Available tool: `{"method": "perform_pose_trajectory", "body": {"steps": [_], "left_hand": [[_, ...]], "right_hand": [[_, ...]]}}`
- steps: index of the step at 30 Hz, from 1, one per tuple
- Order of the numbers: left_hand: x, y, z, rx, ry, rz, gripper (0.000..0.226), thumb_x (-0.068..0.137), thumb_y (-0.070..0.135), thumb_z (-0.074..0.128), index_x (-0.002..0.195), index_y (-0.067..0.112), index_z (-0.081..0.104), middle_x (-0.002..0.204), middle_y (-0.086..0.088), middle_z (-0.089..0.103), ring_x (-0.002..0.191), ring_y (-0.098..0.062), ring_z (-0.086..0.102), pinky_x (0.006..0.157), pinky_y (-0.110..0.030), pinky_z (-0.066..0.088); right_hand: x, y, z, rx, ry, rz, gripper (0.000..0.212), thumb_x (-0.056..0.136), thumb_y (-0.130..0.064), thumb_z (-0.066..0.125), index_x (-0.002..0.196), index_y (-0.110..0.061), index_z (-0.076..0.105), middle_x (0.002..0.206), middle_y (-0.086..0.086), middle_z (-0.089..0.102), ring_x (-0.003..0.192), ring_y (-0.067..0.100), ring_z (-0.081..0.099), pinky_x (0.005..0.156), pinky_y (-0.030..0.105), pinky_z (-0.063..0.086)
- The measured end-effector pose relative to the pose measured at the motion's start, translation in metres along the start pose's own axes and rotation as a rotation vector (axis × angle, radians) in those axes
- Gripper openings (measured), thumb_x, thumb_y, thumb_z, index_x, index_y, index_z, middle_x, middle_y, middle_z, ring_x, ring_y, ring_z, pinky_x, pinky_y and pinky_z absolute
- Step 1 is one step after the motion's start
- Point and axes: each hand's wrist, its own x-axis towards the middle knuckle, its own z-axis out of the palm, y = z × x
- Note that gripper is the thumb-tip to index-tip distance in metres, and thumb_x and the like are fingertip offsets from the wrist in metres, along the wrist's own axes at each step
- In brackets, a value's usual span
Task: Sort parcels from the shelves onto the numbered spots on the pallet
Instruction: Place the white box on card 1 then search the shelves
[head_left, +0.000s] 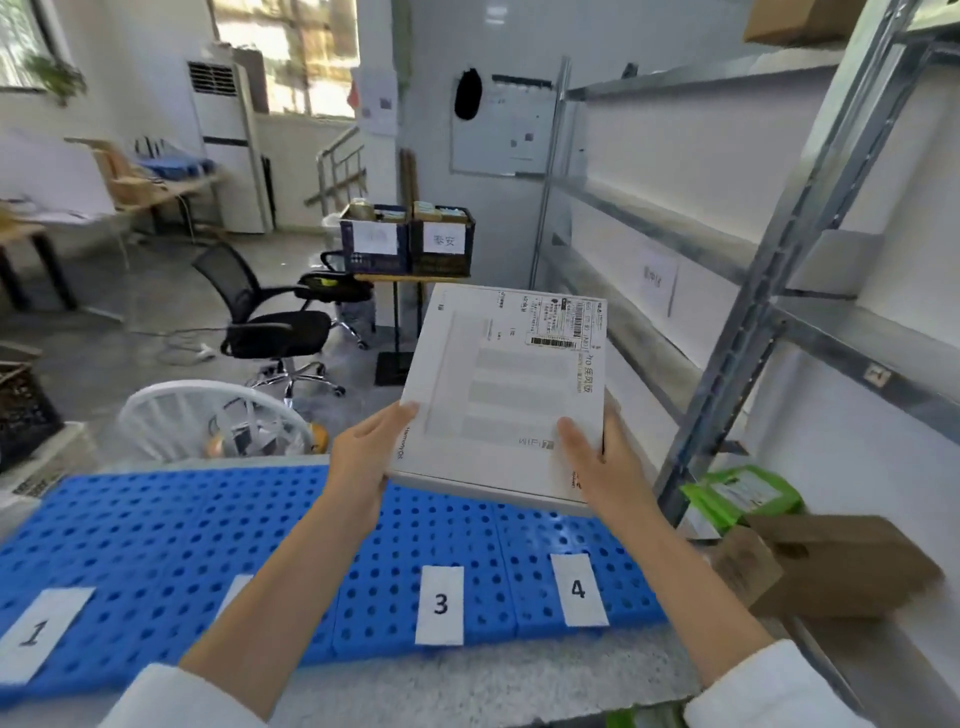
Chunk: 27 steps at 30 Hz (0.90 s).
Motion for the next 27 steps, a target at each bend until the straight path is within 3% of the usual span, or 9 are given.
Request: {"method": "perform_pose_trajectory", "body": {"steps": [6, 9, 13, 16, 18, 21, 25, 27], "left_hand": [[0.000, 0.009, -0.080, -0.076, 0.104, 0.023, 0.035, 0.080, 0.027, 0.075, 0.113, 0.015, 0.070, 0.096, -0.002, 0.076, 0.090, -0.020, 0.071, 0.083, -0.037, 0.056], [0.008, 0.018, -0.131, -0.079, 0.164, 0.040, 0.042, 0.078, 0.031, 0.077, 0.117, 0.019, 0.069, 0.108, -0.002, 0.073, 0.105, -0.024, 0.066, 0.098, -0.045, 0.050], [0.016, 0.036, -0.212, -0.058, 0.228, 0.077, 0.049, 0.070, 0.038, 0.080, 0.115, 0.022, 0.070, 0.110, 0.002, 0.072, 0.108, -0.023, 0.064, 0.099, -0.044, 0.049], [0.023, 0.056, -0.280, -0.071, 0.292, 0.099, 0.032, 0.078, 0.029, 0.077, 0.109, 0.023, 0.071, 0.104, 0.001, 0.073, 0.101, -0.022, 0.066, 0.094, -0.041, 0.052], [0.027, 0.068, -0.319, -0.067, 0.320, 0.102, 0.015, 0.080, 0.025, 0.076, 0.094, 0.030, 0.073, 0.099, 0.003, 0.074, 0.095, -0.020, 0.066, 0.091, -0.037, 0.051], [0.036, 0.086, -0.382, -0.030, 0.342, 0.114, 0.010, 0.079, 0.026, 0.076, 0.077, 0.036, 0.075, 0.095, 0.005, 0.075, 0.094, -0.021, 0.067, 0.091, -0.037, 0.050], [0.050, 0.099, -0.453, -0.002, 0.400, 0.097, 0.010, 0.077, 0.029, 0.078, 0.085, 0.034, 0.076, 0.100, 0.002, 0.075, 0.102, -0.025, 0.067, 0.095, -0.046, 0.051], [0.057, 0.099, -0.479, 0.009, 0.420, 0.086, 0.014, 0.077, 0.029, 0.078, 0.090, 0.033, 0.075, 0.101, 0.002, 0.075, 0.102, -0.026, 0.068, 0.095, -0.045, 0.051]], "right_hand": [[-0.003, -0.005, 0.078, -0.001, -0.119, 0.000, 0.055, 0.093, -0.045, 0.054, 0.143, -0.036, 0.031, 0.120, -0.022, 0.060, 0.105, -0.002, 0.061, 0.072, 0.018, 0.054], [-0.002, -0.013, 0.130, -0.029, -0.172, -0.014, 0.056, 0.093, -0.047, 0.053, 0.143, -0.037, 0.031, 0.119, -0.024, 0.059, 0.104, -0.005, 0.059, 0.072, 0.017, 0.052], [-0.001, -0.027, 0.212, -0.033, -0.245, -0.040, 0.057, 0.093, -0.047, 0.053, 0.144, -0.037, 0.031, 0.118, -0.024, 0.060, 0.103, -0.005, 0.061, 0.085, 0.023, 0.054], [-0.006, -0.037, 0.283, -0.028, -0.314, -0.042, 0.059, 0.092, -0.048, 0.054, 0.145, -0.039, 0.028, 0.107, -0.028, 0.062, 0.094, -0.003, 0.064, 0.078, 0.024, 0.056], [-0.012, -0.042, 0.326, -0.027, -0.348, -0.028, 0.056, 0.092, -0.048, 0.054, 0.142, -0.041, 0.029, 0.104, -0.026, 0.063, 0.093, 0.001, 0.064, 0.075, 0.029, 0.059], [-0.019, -0.048, 0.391, -0.023, -0.380, -0.009, 0.054, 0.093, -0.047, 0.054, 0.141, -0.040, 0.029, 0.106, -0.023, 0.063, 0.090, 0.001, 0.065, 0.065, 0.023, 0.057], [-0.024, -0.047, 0.465, -0.050, -0.427, 0.012, 0.059, 0.093, -0.046, 0.053, 0.145, -0.036, 0.026, 0.103, -0.016, 0.063, 0.078, 0.003, 0.064, 0.054, 0.016, 0.053], [-0.027, -0.045, 0.492, -0.038, -0.454, 0.049, 0.062, 0.093, -0.047, 0.053, 0.147, -0.037, 0.023, 0.107, -0.015, 0.063, 0.083, 0.001, 0.063, 0.052, 0.012, 0.050]]}}
